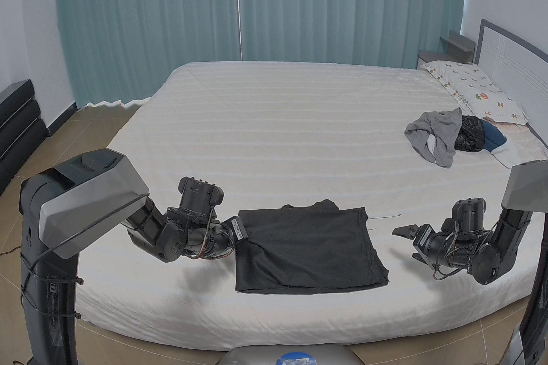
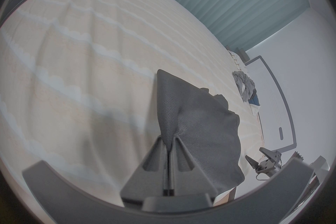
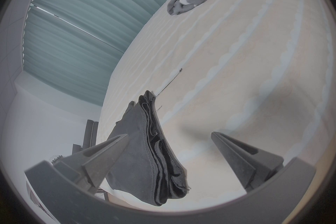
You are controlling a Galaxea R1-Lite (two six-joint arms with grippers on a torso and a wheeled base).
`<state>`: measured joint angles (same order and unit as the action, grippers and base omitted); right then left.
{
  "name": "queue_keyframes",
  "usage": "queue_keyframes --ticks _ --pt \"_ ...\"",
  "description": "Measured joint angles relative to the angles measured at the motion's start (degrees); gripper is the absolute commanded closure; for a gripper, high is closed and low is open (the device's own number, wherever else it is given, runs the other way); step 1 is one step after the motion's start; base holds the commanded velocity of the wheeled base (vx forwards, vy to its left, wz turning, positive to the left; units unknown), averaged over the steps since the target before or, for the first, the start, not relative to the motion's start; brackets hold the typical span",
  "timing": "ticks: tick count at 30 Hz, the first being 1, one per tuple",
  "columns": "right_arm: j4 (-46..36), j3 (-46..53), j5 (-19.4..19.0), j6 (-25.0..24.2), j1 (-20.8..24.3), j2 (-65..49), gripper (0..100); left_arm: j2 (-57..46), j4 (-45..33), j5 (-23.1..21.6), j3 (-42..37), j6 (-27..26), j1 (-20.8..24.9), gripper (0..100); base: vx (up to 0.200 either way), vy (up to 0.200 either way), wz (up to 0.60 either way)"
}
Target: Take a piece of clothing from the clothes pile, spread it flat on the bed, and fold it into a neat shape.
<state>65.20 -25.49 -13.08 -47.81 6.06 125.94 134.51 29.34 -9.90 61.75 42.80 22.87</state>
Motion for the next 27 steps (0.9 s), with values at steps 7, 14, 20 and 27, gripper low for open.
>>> queue_keyframes --ticks 7,14,20,27 --pt "0.00 0.09 0.00 -0.02 -0.05 0.00 0 0.00 -0.55 -0.20 -0.11 0.04 0.30 100 0.000 0.000 0.00" --pt "0.02 0.16 0.00 0.00 0.02 0.00 0 -0.20 -0.80 -0.20 -0.52 0.00 0.39 0 0.000 0.000 0.00" --pt "0.02 0.33 0.02 0.05 0.13 0.00 0 -0.74 -0.85 -0.26 -0.95 0.04 0.33 0 0.000 0.000 0.00" --pt "0.05 0.66 -0.02 0.18 0.17 0.02 0 -0.96 -0.90 -0.28 -1.00 0.06 -0.11 0 0.000 0.000 0.00"
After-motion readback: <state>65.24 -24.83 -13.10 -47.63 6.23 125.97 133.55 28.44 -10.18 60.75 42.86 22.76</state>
